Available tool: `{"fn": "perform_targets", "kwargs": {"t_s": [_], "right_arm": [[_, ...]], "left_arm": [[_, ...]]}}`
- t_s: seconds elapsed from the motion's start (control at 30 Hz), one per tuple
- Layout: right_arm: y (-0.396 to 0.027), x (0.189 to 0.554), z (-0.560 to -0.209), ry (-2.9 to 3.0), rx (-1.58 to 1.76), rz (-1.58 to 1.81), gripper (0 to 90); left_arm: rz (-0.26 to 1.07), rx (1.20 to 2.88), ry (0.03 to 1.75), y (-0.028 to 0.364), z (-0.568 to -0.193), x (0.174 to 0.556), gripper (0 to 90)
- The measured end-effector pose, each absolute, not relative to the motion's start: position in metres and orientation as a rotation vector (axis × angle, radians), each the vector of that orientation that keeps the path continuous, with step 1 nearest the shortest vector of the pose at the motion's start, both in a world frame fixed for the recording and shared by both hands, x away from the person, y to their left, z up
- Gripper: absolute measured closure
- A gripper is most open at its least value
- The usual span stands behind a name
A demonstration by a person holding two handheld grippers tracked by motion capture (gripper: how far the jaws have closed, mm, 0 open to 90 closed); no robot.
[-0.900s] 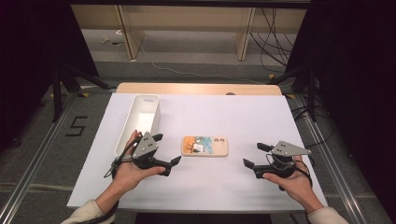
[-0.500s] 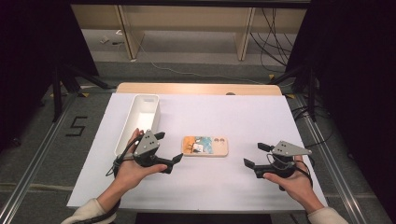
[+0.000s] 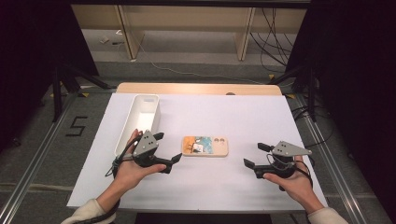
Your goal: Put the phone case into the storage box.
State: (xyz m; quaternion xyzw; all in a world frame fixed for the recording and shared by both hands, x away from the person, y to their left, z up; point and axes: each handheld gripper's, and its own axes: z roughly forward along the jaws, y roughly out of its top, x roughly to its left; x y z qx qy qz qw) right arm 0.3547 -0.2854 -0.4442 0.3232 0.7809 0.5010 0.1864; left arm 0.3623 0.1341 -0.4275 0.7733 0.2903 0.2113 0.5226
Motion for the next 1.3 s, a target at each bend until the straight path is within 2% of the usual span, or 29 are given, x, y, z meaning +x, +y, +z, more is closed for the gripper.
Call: {"fn": "perform_targets", "kwargs": {"t_s": [0.33,0.4,0.5,0.57,0.6,0.63,0.67,0.7,0.73,0.87,0.9,0.93,1.03,1.1,1.3], "right_arm": [[-0.286,0.355,-0.444,2.196,0.912,1.410,15.7],[-0.286,0.355,-0.444,2.197,0.913,1.413,15.7],[-0.286,0.356,-0.444,2.196,0.917,1.411,15.7],[-0.286,0.356,-0.444,2.190,0.915,1.413,15.6],[-0.286,0.356,-0.444,2.190,0.915,1.413,15.6],[-0.286,0.356,-0.444,2.191,0.915,1.414,15.7],[-0.287,0.356,-0.444,2.192,0.915,1.412,15.6],[-0.286,0.356,-0.444,2.192,0.916,1.413,15.7],[-0.286,0.356,-0.444,2.192,0.914,1.414,15.7],[-0.287,0.356,-0.444,2.190,0.913,1.413,15.6],[-0.287,0.356,-0.444,2.190,0.913,1.413,15.6],[-0.287,0.356,-0.444,2.188,0.913,1.414,15.7],[-0.287,0.356,-0.443,2.189,0.913,1.417,15.7],[-0.287,0.356,-0.443,2.188,0.913,1.417,15.7],[-0.287,0.356,-0.443,2.189,0.912,1.418,15.7]], "left_arm": [[0.509,1.850,0.707,0.132,-0.426,0.364,5.7],[0.524,1.848,0.714,0.129,-0.424,0.368,13.8],[0.512,1.835,0.728,0.122,-0.421,0.375,18.5],[0.516,1.841,0.740,0.116,-0.419,0.379,27.7],[0.518,1.845,0.747,0.113,-0.419,0.381,27.7],[0.517,1.851,0.753,0.110,-0.418,0.384,32.9],[0.516,1.861,0.762,0.107,-0.419,0.386,32.9],[0.520,1.870,0.773,0.104,-0.419,0.389,36.6],[0.532,1.891,0.782,0.098,-0.419,0.394,44.6],[0.534,1.912,0.809,0.089,-0.419,0.404,67.7],[0.536,1.917,0.819,0.086,-0.419,0.407,67.7],[0.541,1.931,0.826,0.082,-0.419,0.410,75.8],[0.547,1.962,0.847,0.073,-0.421,0.420,85.1],[0.537,1.980,0.878,0.066,-0.425,0.430,89.5],[0.541,2.031,0.906,0.057,-0.434,0.446,89.9]]}}
